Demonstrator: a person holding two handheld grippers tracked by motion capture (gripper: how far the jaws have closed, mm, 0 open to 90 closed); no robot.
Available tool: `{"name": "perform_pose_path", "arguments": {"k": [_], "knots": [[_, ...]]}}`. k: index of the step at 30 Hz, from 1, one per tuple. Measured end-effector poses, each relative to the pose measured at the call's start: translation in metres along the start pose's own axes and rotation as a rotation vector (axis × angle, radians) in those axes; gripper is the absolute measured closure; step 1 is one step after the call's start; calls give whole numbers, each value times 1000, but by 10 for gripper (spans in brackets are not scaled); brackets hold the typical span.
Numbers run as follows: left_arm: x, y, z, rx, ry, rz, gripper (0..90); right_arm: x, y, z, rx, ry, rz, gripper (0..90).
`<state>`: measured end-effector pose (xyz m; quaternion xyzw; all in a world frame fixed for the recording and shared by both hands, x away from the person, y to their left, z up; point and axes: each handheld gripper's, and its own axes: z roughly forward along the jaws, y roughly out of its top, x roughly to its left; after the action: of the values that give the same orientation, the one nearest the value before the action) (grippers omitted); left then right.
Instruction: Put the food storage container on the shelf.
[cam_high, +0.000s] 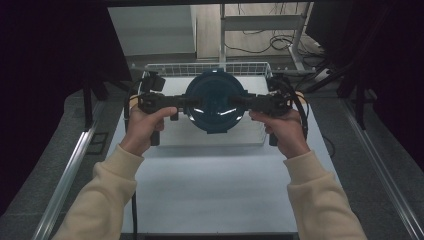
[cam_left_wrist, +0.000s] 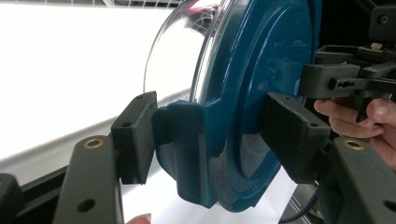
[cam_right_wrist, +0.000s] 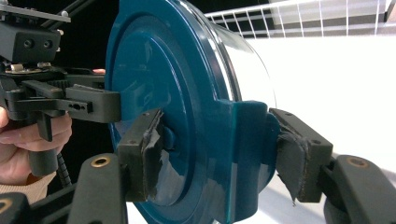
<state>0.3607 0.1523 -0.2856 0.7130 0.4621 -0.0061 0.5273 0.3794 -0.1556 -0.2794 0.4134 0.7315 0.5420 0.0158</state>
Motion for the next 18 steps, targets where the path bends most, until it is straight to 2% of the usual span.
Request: {"name": "perform_pose_path", "arguments": {"k": [3, 10, 13, 14, 15, 16, 18], "knots": [[4, 15, -1, 7, 0, 1, 374, -1, 11, 2, 1, 1, 1, 377], [14, 30, 1, 3, 6, -12, 374, -9, 31, 16, 16, 11, 2, 377], [27, 34, 6, 6, 6, -17, 374, -15, 35, 24, 29, 10, 5, 377], [27, 34, 6, 6, 6, -17, 373, -15, 35, 24, 29, 10, 5, 377], [34, 36, 9, 9, 4, -26, 374, -18, 37, 29, 37, 6, 11, 377], [34, 36, 9, 9, 4, -26, 374, -21, 38, 32, 41, 6, 14, 377], [43, 39, 15, 19, 4, -41, 373, -27, 39, 38, 48, 8, 23, 377]]}}
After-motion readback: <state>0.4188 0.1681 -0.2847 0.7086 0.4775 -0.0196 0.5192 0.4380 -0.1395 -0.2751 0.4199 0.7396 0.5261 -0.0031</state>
